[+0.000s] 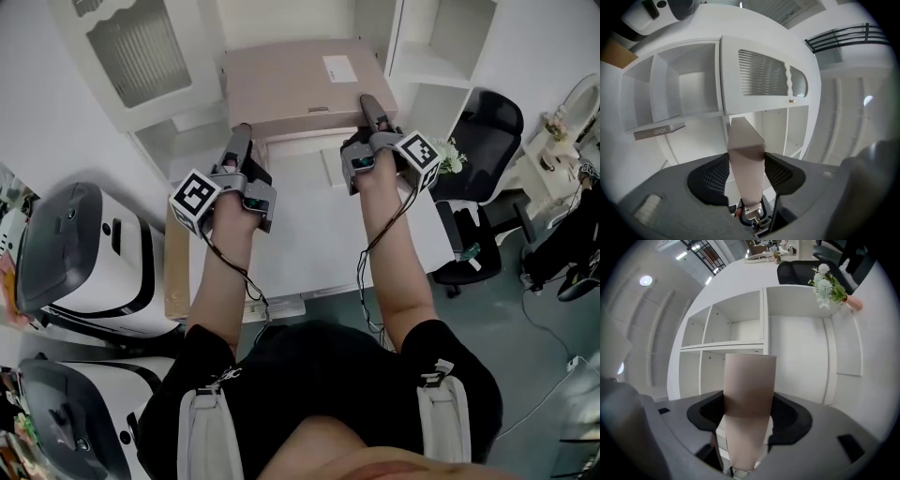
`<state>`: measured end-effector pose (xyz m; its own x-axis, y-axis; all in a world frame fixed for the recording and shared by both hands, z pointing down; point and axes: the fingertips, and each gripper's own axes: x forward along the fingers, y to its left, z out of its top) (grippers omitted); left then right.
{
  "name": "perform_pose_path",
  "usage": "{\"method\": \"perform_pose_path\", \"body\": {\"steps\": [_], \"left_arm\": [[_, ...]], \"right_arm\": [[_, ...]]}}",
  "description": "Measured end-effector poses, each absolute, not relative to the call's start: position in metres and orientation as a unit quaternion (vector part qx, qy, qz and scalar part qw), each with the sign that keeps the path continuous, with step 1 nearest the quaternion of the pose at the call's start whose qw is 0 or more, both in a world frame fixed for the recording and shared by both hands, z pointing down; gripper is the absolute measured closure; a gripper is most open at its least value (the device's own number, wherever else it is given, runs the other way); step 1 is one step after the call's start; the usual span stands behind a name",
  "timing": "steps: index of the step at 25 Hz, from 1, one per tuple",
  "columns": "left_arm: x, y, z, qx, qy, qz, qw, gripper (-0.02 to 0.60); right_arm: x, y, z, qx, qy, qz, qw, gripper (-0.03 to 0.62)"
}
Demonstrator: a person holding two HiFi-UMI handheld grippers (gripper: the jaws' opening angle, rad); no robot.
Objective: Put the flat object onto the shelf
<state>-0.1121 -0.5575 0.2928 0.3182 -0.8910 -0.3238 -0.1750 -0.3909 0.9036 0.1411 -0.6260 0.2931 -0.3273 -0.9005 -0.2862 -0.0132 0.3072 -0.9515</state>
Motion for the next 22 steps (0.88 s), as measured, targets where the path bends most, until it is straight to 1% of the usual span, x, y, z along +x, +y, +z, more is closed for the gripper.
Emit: {"method": "perform_pose_path", "body": {"steps": [12, 15, 19, 22], "left_arm": [[-0.112, -0.603, 0.282, 0.693, -0.377, -0.456, 0.411, 0.353], [-0.11, -0.617, 0.277, 0.69, -0.377, -0.455, 0.418, 0.391], [-0.11, -0.636, 0.272, 0.682, -0.377, -0.456, 0.431, 0.408], [-0.112, -0.642, 0.272, 0.681, -0.384, -0.454, 0.427, 0.442]], "right_arm": [[0.143, -0.672, 0.279, -0.391, 0.656, -0.479, 0.433, 0.299], [0.146, -0.687, 0.271, -0.398, 0.651, -0.48, 0.432, 0.299], [0.147, -0.71, 0.264, -0.406, 0.646, -0.485, 0.428, 0.296], [0.144, -0.721, 0.261, -0.413, 0.648, -0.484, 0.418, 0.289]]}}
